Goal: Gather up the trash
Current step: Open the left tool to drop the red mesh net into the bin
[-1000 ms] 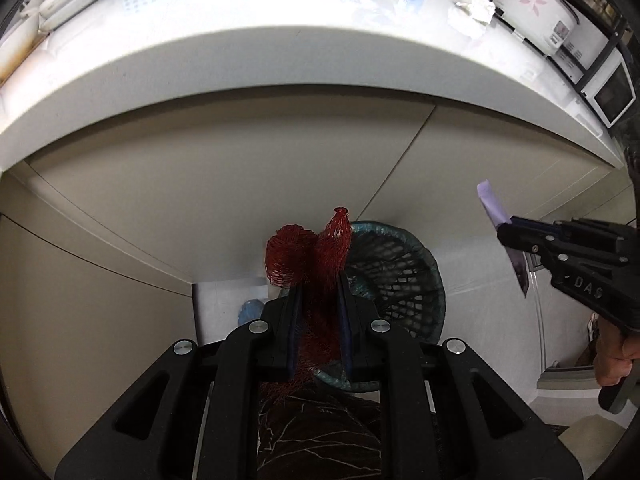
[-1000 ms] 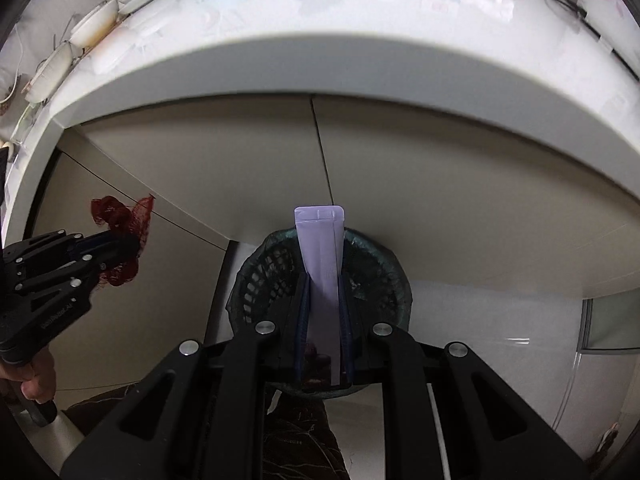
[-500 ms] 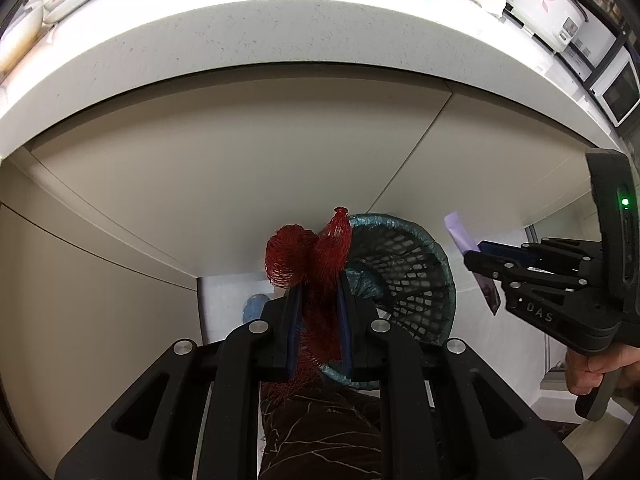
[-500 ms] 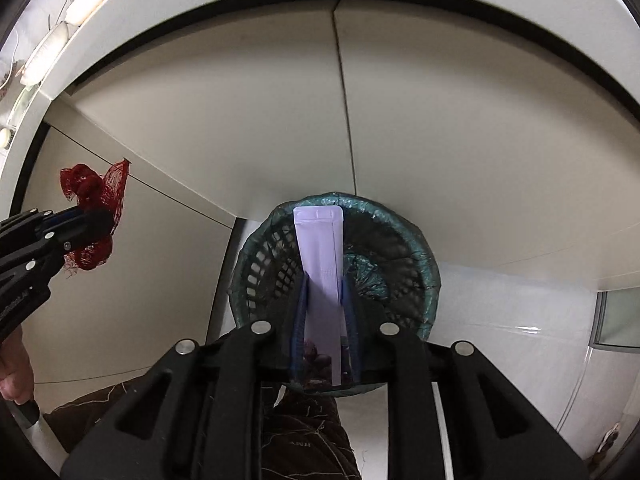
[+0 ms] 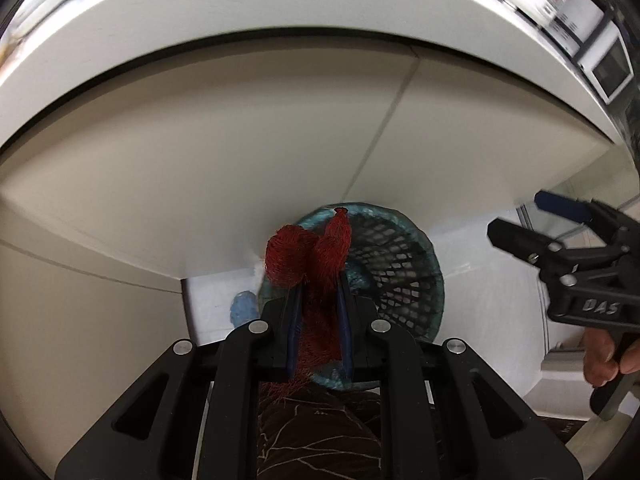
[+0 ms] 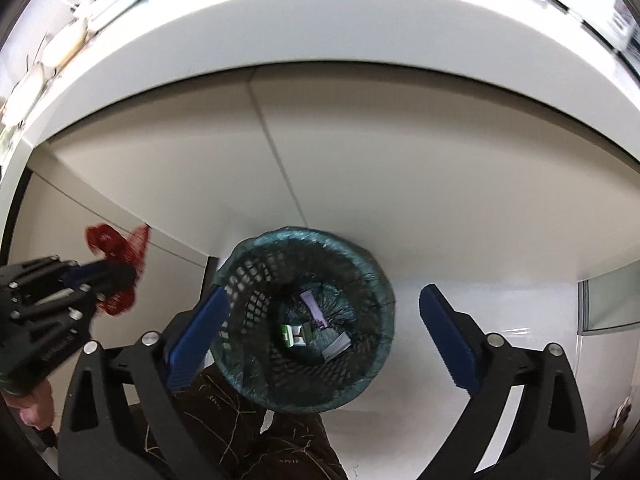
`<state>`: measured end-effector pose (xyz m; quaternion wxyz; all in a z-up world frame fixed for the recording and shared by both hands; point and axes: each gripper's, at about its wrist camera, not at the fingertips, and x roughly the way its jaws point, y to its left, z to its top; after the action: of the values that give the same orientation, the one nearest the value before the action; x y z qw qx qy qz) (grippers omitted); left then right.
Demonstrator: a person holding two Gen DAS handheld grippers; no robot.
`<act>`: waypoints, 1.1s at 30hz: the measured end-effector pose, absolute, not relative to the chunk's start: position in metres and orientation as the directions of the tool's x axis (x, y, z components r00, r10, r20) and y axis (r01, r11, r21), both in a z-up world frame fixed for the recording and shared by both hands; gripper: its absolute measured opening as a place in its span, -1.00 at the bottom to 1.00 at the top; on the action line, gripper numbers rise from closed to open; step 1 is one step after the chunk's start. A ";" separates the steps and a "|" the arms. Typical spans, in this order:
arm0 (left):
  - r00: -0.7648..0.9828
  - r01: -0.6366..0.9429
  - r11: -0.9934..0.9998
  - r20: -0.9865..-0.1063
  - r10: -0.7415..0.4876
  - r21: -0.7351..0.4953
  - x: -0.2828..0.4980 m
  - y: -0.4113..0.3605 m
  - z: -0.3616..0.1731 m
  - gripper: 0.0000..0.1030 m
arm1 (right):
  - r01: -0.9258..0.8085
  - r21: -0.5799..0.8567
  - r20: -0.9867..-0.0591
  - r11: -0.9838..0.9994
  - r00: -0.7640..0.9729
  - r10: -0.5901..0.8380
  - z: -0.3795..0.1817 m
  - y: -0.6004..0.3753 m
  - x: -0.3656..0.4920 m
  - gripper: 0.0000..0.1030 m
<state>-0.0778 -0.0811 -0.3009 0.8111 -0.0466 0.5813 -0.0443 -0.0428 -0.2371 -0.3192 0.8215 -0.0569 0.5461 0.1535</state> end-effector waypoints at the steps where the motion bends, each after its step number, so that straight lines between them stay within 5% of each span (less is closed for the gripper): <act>1: 0.315 0.031 0.991 -0.940 -0.130 -0.126 -0.075 -0.086 -0.303 -0.70 | -0.306 0.074 -0.914 0.949 0.360 0.187 -0.318 -0.241 -0.042 0.81; 23: 0.231 0.191 0.972 -0.956 -0.179 -0.136 -0.059 -0.156 -0.342 -0.67 | -0.145 0.073 -0.913 0.987 0.388 0.125 -0.302 -0.311 -0.033 0.84; 29: 0.232 0.189 0.973 -0.957 -0.172 -0.129 -0.056 -0.162 -0.344 -0.55 | -0.138 0.070 -0.911 0.988 0.396 0.119 -0.298 -0.318 -0.030 0.84; 33: 0.252 0.194 0.974 -0.954 -0.163 -0.115 -0.058 -0.162 -0.337 -0.22 | -0.131 0.077 -0.909 0.988 0.398 0.124 -0.296 -0.323 -0.029 0.84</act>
<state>-0.0577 -0.1624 -0.3369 0.7912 0.0129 0.6009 -0.1127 -0.0294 -0.3227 -0.2965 0.8360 -0.0034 0.5435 0.0761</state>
